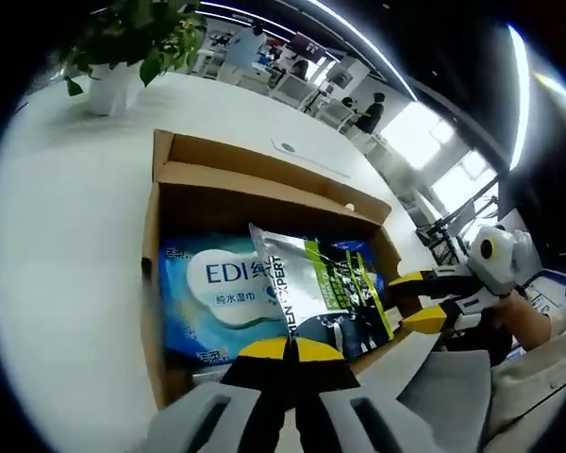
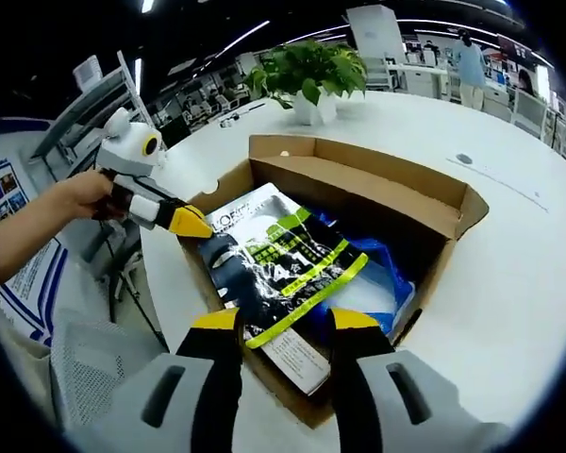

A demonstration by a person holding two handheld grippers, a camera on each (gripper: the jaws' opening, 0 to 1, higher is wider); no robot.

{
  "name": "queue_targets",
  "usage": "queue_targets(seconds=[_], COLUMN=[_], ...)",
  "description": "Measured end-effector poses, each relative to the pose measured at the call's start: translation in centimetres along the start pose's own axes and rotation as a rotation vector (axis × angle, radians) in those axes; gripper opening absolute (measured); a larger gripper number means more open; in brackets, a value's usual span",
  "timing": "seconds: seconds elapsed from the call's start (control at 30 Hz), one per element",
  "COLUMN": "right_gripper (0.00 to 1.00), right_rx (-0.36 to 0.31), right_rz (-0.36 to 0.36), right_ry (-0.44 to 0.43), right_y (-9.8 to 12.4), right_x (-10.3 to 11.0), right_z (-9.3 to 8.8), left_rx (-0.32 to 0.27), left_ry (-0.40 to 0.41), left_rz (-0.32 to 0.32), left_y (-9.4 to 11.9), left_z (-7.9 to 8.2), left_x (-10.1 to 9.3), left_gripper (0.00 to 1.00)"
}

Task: Operate the shoe box by opening the lid, removing the specified soft item, and placing it in the target area until the item is outside and the box remains undamaged.

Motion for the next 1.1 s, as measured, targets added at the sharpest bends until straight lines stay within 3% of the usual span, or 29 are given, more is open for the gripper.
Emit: queue_targets(seconds=[0.2, 0.6, 0.77, 0.87, 1.1], right_gripper=[0.29, 0.22, 0.16, 0.04, 0.02], right_rx=[0.04, 0.057, 0.037, -0.011, -0.041], right_rz=[0.008, 0.041, 0.03, 0.0, 0.01], right_ry=[-0.018, -0.082, -0.065, 0.011, -0.019], right_y=[-1.1, -2.6, -2.9, -2.8, -2.1], right_x=[0.0, 0.7, 0.6, 0.2, 0.3], right_z=[-0.3, -0.7, -0.6, 0.0, 0.4], left_rx=[-0.012, -0.026, -0.03, -0.037, -0.053], left_ry=[0.001, -0.002, -0.007, -0.017, -0.017], left_rz=[0.013, 0.021, 0.027, 0.03, 0.024], left_y=[0.6, 1.0, 1.0, 1.1, 1.1], left_z=[0.1, 0.0, 0.0, 0.0, 0.3], left_x=[0.3, 0.5, 0.7, 0.6, 0.3], left_gripper=[0.0, 0.0, 0.0, 0.0, 0.0])
Point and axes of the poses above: the point that each gripper's makers call its tool centre point, and the gripper's own axes: y roughly backward along the fingers, x roughly to its left, z roughly out of its top, the point moved 4 cm from there along y, roughly backward along the fingers, and after that the axes turned 5 degrees about -x, right-handed, at the moved point
